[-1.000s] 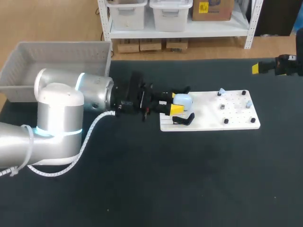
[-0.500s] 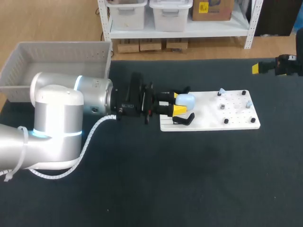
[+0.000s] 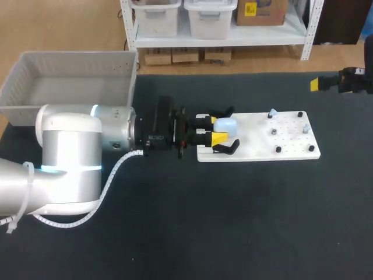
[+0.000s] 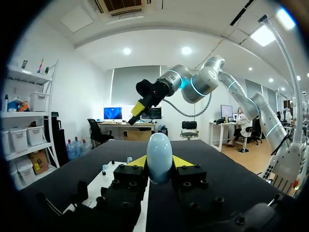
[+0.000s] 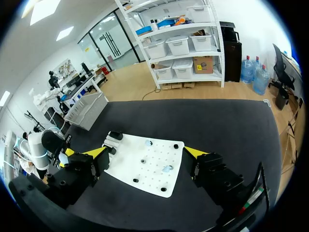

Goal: Pick up each earbud case from the left stands, insert the matching earbuds, close the lid, and place the case in the box.

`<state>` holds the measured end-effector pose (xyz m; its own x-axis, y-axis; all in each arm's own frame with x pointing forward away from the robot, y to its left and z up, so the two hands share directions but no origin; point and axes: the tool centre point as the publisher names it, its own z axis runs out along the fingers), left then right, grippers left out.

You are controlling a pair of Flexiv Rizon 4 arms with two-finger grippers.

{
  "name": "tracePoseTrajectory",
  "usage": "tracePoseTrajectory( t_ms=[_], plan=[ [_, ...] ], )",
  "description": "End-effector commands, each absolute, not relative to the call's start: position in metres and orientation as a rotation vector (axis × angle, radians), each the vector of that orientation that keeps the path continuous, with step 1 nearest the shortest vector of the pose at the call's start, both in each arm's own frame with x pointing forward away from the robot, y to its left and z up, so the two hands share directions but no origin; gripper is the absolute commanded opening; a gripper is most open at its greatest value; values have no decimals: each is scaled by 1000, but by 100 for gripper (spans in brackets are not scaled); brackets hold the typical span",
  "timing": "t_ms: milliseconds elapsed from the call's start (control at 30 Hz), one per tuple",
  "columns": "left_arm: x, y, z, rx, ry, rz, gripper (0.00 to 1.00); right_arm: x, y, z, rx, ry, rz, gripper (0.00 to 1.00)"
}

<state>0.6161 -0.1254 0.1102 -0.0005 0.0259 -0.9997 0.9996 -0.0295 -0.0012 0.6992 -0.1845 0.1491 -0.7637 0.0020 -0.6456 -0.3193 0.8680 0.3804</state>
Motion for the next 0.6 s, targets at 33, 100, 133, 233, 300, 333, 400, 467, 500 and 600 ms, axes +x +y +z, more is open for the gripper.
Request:
tracePoseTrajectory(
  t_ms=[33, 100, 133, 233, 300, 333, 400, 467, 500, 600],
  plan=[
    [615, -128, 110, 1246, 1214, -1216, 0, 699, -185, 149, -229, 2371, 631, 100],
    [615, -128, 110, 1246, 1214, -1216, 0, 699, -185, 149, -229, 2371, 631, 100],
    [615, -128, 110, 1246, 1214, -1216, 0, 699, -185, 149, -229, 2371, 631, 100],
    [615, -128, 110, 1246, 1214, -1216, 0, 695, -181, 151, -249, 2366, 632, 100],
    [615, -128, 110, 1246, 1214, -1216, 0, 686, -172, 156, -289, 2347, 636, 100],
    [615, -128, 110, 1246, 1214, -1216, 0, 680, -167, 158, -305, 2340, 635, 100],
    [615, -128, 110, 1246, 1214, -1216, 0, 671, -159, 161, -335, 2327, 650, 100],
    [615, -128, 110, 1246, 1214, -1216, 0, 662, -151, 165, -374, 2318, 640, 100],
    [615, -128, 110, 1246, 1214, -1216, 0, 657, -147, 167, -390, 2311, 642, 100],
    [615, -128, 110, 1246, 1214, -1216, 0, 643, -135, 172, -442, 2302, 644, 100]
  ],
)
